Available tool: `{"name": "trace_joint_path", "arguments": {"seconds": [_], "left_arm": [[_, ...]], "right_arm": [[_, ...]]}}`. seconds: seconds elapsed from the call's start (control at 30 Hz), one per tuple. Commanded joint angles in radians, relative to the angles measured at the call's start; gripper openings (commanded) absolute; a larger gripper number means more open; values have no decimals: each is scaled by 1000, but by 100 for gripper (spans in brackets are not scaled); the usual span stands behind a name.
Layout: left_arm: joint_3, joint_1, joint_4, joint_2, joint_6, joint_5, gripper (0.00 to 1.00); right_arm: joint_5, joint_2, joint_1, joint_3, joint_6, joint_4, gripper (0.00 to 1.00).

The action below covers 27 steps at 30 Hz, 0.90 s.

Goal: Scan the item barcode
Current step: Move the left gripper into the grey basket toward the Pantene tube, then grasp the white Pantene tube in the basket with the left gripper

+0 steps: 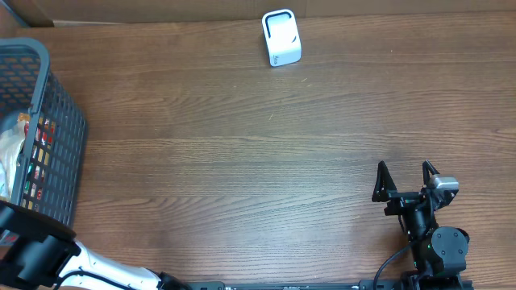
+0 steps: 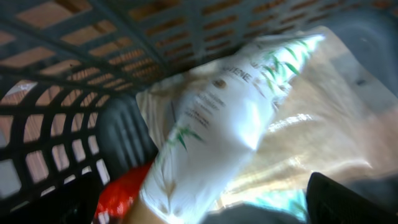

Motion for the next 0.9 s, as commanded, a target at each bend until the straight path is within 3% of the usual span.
{"name": "trace_joint_path", "arguments": {"seconds": [0.0,0.33,0.4,0.7,0.87], "left_arm": [[-2,34,40,76,0,-6,98],[-2,49,73,221,40,-2,96],[-2,48,67,243,40,12,91],[-1,22,46,256,39,83,45],[-1,-4,12,256,44,79,9]], "right_arm": [[2,-2,4,-11,-6,6,100],[2,-2,4,-11,-6,6,100],[2,-2,4,-11,-6,6,100],[2,-2,4,-11,-6,6,100],[2,-2,4,-11,-6,6,100]]}}
